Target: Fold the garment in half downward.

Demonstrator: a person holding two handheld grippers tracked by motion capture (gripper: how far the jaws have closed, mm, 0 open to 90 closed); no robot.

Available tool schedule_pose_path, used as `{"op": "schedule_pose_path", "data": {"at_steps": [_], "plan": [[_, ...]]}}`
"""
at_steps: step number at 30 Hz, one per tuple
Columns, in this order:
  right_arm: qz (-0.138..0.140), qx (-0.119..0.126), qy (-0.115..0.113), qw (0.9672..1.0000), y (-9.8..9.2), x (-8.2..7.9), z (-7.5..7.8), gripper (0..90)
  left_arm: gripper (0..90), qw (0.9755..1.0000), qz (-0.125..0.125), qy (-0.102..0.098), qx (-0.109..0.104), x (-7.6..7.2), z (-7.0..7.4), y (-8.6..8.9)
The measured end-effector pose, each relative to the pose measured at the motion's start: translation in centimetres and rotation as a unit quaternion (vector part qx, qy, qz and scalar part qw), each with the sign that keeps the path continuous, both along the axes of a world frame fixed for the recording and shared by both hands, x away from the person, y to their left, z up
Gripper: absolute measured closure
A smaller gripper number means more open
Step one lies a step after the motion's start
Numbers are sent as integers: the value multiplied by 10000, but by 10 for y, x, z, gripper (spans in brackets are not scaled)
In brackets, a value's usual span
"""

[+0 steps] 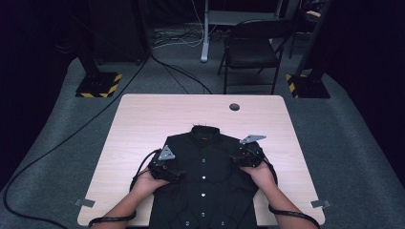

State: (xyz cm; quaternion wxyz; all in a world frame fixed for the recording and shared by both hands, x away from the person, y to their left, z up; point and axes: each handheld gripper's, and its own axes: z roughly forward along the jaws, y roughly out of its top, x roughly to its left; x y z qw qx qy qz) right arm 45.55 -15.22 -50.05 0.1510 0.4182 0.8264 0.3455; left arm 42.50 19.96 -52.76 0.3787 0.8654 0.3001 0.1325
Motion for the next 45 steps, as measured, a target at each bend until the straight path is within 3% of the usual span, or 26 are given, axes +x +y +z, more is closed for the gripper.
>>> {"op": "schedule_pose_path", "data": {"at_steps": [12, 32, 45], "plan": [[-312, 30, -24, 9995, -4, 17, 3, 284, 93, 10000, 0, 2, 0, 0, 0, 0], [-539, -127, -9, 9985, -8, 36, -1, 289, 93, 10000, 7, 1, 1, 0, 0, 0], [-693, -86, 3, 9976, -10, 47, -1, 336, 93, 10000, 14, 1, 0, 0, 0, 0]]}}
